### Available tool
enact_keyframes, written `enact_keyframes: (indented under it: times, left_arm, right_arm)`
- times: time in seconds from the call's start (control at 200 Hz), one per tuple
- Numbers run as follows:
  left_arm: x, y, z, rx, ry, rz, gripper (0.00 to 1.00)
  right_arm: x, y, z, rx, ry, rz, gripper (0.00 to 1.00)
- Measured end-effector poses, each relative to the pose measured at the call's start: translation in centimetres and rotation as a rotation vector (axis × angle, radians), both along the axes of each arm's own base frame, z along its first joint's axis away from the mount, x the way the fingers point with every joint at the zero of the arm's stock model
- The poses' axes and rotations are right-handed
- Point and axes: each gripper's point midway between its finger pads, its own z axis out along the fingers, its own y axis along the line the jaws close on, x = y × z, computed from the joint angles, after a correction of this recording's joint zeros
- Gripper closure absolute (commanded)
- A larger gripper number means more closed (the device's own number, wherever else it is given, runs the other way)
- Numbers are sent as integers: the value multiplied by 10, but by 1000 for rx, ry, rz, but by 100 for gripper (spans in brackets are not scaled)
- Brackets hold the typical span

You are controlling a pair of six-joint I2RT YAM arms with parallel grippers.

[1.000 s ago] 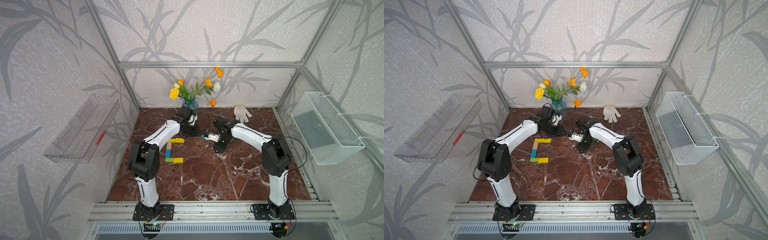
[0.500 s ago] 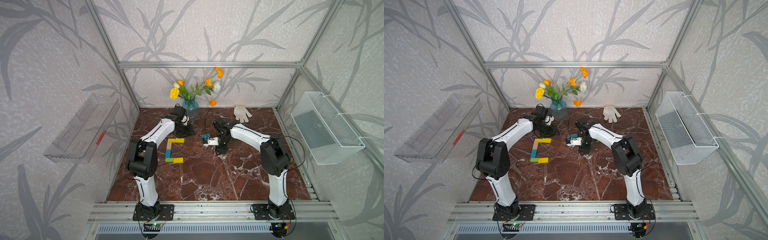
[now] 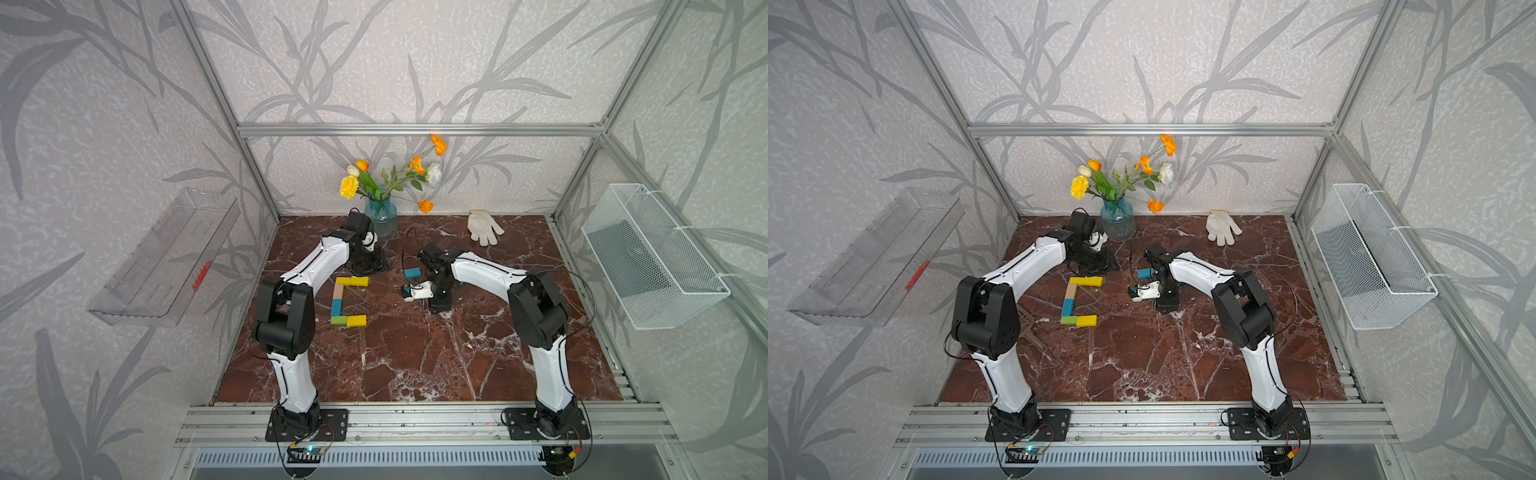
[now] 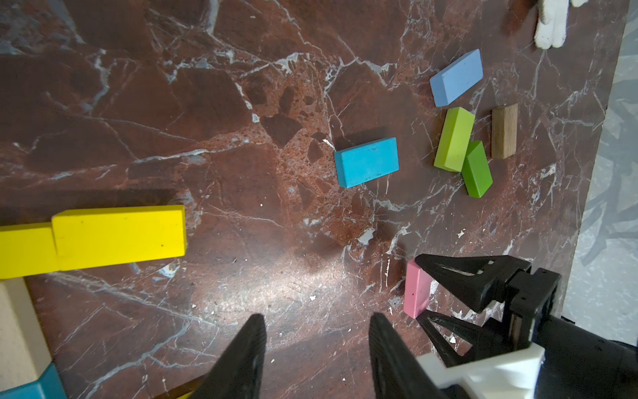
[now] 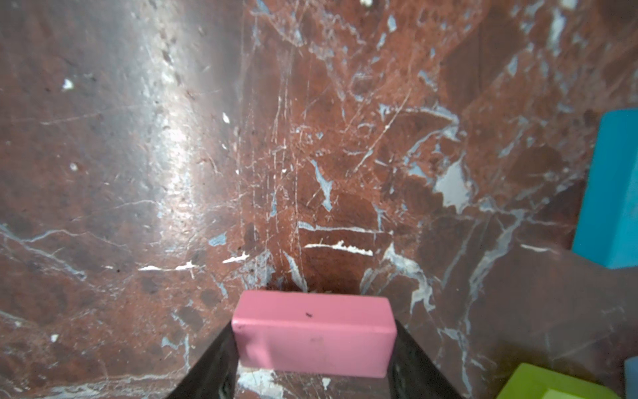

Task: Assemble the letter c with building blocks
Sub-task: Place the building block at the center of the board.

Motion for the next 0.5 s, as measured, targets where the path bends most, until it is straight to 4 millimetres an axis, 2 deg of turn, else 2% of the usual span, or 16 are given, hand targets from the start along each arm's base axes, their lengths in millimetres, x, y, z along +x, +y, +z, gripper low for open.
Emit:
enact_keyframes:
  times: [0.06,0.185,0.35,0.44,0.5]
  left_arm:
    - [0,0,0,0,0,1,51]
    - [0,1,0,-1,0,2,51]
    - [0,0,0,-4,0,0,51]
    - [0,0,0,-5,-1,-2,51]
    - [0,0,1,-7,-1,-3,51]
  right_arm:
    - [3,1,0,2,-15,0,25]
    - [7,2,-1,3,-33,-9,17]
    - [2,-3,-1,24,-24,-62,14]
    - [-4,-9,11,70,-16,-133,15]
    - [-4,-15,25,125,-19,-206,16]
